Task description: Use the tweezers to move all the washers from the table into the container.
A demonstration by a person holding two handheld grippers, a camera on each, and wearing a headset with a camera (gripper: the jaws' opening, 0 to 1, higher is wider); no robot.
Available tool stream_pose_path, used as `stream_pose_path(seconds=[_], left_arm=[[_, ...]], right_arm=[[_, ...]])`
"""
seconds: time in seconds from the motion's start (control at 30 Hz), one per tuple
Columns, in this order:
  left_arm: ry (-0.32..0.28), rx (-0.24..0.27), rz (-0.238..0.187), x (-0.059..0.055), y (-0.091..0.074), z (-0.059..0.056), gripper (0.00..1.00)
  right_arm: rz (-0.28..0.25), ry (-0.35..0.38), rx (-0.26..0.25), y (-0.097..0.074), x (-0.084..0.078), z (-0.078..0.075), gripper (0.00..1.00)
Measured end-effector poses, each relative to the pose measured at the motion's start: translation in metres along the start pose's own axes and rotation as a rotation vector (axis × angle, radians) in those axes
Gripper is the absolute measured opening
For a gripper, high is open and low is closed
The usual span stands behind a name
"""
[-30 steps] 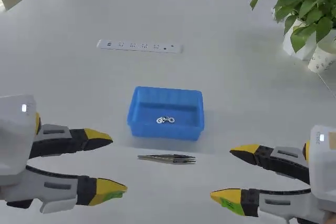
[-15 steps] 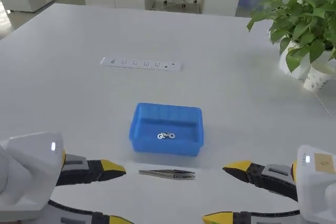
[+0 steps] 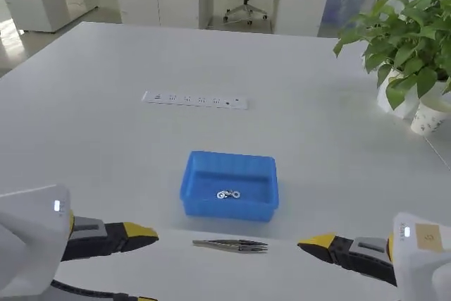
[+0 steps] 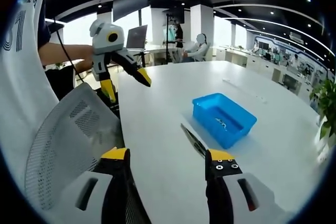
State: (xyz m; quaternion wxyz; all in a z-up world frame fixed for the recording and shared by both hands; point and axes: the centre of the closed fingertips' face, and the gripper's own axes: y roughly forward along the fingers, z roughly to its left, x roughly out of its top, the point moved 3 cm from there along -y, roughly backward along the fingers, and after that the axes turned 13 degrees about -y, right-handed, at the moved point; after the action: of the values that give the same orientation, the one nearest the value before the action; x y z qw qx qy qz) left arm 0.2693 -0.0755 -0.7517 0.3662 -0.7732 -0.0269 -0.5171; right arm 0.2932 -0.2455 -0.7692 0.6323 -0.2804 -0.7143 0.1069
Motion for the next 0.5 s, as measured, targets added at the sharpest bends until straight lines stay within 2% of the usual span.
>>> stream_pose_path(seconds=[0.23, 0.3, 0.37, 0.5], left_arm=[[0.001, 0.019, 0.001, 0.0003, 0.0005, -0.0002, 0.57], [-0.014, 0.002, -0.01, 0.0025, 0.0022, -0.0036, 0.57], [-0.001, 0.003, -0.016, 0.005, 0.0042, -0.0046, 0.57], [-0.008, -0.016, -0.001, 0.0066, 0.0085, -0.007, 0.57]], right_arm=[[0.007, 0.005, -0.005, 0.0007, -0.0019, -0.0014, 0.6], [0.002, 0.01, -0.009, 0.0013, -0.0013, -0.0024, 0.6], [0.006, 0.008, -0.012, 0.0015, -0.0016, -0.003, 0.6], [0.002, 0.013, -0.023, 0.0012, -0.0013, -0.0035, 0.6]])
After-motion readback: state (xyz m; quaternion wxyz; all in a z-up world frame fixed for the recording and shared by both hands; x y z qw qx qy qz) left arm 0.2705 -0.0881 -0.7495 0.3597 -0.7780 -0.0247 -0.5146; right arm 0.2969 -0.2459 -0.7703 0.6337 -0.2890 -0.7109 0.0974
